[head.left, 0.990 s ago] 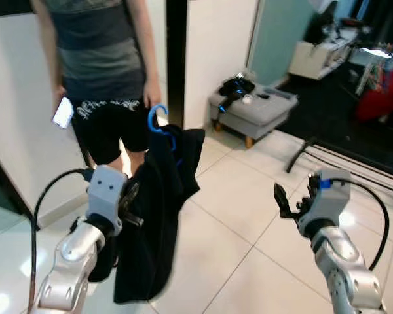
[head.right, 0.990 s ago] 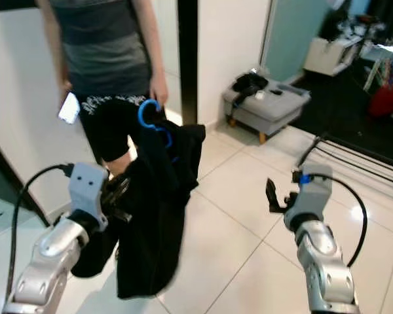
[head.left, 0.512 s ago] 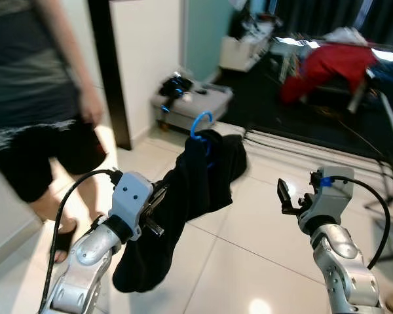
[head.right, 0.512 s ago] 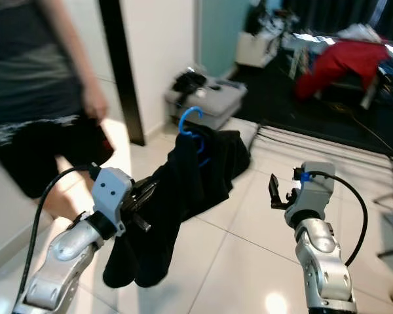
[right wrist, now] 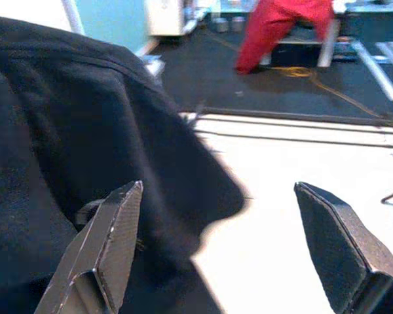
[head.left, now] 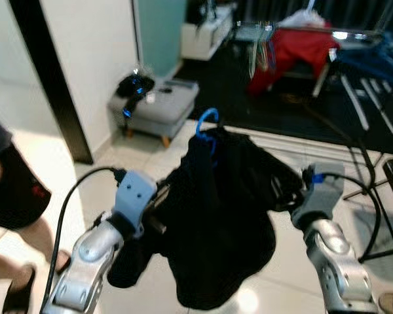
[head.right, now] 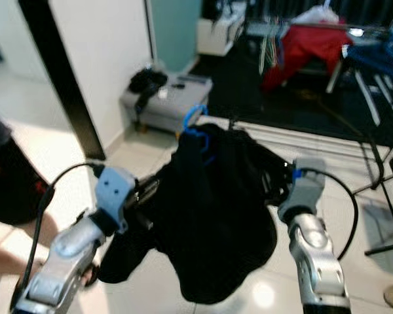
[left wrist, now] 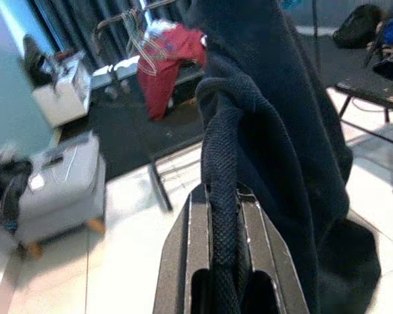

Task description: Hang hanger

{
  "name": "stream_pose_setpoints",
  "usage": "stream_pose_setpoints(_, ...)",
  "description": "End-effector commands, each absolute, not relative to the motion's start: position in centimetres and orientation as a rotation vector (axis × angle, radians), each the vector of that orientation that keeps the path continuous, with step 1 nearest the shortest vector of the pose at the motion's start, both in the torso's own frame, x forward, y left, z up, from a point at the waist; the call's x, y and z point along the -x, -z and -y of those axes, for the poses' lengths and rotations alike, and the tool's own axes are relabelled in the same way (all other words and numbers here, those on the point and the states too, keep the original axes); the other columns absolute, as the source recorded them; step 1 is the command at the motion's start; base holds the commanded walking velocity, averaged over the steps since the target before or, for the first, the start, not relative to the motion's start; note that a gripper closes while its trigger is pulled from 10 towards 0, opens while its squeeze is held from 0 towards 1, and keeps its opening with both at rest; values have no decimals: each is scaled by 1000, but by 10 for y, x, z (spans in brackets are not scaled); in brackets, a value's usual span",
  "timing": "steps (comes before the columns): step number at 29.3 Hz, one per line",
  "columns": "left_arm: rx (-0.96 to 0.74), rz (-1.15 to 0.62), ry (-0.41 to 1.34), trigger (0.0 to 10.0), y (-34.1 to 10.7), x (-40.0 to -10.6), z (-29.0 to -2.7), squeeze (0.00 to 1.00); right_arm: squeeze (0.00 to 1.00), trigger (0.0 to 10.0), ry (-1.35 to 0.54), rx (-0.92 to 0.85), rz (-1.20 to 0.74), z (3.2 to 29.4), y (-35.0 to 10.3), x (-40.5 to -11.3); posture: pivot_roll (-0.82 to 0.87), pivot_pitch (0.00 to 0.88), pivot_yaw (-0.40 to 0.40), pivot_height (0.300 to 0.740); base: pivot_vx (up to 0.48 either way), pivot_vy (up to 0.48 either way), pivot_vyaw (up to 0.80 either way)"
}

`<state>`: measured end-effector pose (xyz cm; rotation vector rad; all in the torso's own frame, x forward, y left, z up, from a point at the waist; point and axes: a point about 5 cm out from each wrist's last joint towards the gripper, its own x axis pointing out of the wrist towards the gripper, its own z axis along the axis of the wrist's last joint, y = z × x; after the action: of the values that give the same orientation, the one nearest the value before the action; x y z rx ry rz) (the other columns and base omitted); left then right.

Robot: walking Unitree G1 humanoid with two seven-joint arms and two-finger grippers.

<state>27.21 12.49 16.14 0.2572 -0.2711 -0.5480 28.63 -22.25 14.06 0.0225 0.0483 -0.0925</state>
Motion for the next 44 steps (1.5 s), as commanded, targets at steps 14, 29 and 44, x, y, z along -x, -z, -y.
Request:
stream_pose_setpoints(14, -255, 353, 573, 10000, -179, -275, -111, 0, 0, 10000, 89, -44, -51, 221, -139, -288, -104, 0, -7, 740, 480, 0, -800)
stream_pose_setpoints(29, -245, 354, 549, 10000, -185, -278, -100, 0, 0, 10000, 79, -54, -51, 219, -138, -289, -104, 0, -4, 740, 480, 0, -800)
stream_pose_setpoints(44, -255, 292, 493, 10000, -178, -274, -87, 0, 0, 10000, 47, -66, -32, 217, -139, -290, -95, 0, -2, 740, 480, 0, -373)
